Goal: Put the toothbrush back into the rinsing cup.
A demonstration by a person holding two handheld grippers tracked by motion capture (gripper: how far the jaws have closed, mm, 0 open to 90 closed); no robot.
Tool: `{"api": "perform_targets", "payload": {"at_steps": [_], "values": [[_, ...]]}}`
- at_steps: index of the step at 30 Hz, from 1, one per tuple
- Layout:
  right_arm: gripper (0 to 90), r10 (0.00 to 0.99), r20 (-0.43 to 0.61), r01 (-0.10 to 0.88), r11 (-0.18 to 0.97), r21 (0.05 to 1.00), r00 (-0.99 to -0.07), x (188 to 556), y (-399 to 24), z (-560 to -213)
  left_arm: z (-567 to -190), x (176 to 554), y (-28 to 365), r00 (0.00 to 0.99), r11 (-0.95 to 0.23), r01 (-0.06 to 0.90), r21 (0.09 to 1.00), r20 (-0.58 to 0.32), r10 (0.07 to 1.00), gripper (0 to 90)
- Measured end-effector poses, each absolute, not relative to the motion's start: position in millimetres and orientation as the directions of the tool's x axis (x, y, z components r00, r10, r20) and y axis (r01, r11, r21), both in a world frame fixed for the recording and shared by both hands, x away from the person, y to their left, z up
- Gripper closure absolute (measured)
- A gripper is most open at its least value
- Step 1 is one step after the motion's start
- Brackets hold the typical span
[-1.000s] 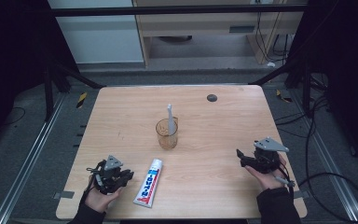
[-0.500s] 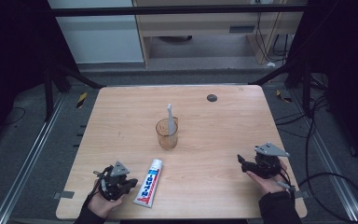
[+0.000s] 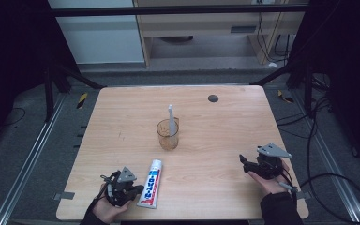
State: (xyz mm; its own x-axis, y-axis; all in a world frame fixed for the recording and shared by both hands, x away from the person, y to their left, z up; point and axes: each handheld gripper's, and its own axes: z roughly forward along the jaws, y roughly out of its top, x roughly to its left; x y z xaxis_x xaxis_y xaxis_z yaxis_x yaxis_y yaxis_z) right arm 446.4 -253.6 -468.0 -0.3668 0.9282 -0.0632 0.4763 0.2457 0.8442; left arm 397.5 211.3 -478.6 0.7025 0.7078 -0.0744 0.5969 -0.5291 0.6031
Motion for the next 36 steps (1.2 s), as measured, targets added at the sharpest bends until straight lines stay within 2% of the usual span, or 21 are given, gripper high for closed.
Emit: {"api": "perform_targets", "payload": {"at_steps": [36], "values": [[22.2,0.928,-0.057,0.493,0.247,0.834,-0.369,449.9,-251.8,-472.8,-482.1,404.2,157.8,0.784,-0.590,0.507,0.628,-0.052,0.619,89.8]]}}
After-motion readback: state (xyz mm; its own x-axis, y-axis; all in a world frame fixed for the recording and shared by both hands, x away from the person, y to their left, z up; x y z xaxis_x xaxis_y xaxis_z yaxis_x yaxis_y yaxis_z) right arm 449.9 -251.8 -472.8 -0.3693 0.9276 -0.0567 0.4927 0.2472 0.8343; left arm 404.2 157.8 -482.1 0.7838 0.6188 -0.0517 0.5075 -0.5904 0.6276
